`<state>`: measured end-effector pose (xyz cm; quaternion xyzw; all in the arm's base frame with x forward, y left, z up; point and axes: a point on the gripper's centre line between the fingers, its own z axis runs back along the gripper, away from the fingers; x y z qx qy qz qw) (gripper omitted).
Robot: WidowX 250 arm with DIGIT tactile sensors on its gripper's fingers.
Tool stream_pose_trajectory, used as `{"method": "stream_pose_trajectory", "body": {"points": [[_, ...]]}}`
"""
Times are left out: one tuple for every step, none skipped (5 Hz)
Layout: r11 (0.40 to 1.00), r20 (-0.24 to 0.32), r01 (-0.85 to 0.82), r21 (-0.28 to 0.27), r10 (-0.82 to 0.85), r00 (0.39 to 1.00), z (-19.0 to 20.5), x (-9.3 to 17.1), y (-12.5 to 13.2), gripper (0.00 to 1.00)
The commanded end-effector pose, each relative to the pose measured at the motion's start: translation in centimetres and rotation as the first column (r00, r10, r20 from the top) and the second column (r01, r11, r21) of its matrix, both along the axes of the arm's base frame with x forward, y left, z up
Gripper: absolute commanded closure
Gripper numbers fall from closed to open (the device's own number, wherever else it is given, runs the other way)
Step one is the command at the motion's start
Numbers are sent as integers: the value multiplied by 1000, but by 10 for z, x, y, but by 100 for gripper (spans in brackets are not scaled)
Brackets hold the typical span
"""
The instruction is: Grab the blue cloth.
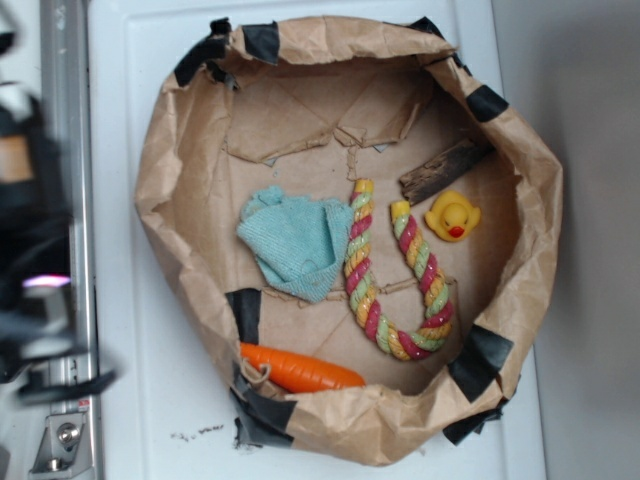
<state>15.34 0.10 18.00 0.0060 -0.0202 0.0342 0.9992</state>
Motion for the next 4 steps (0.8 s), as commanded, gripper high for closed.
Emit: {"method": "stream_pose_trajectory", "body": {"points": [[999,-11,-34,4,34,999,-53,67,8,0],[1000,-32,-14,14,15,999,-74,84,7,0],[1000,-67,12,2,-12,998,-98,92,-2,0],[997,-61,68,-44,-70,996,-119,100,-16,0]]}}
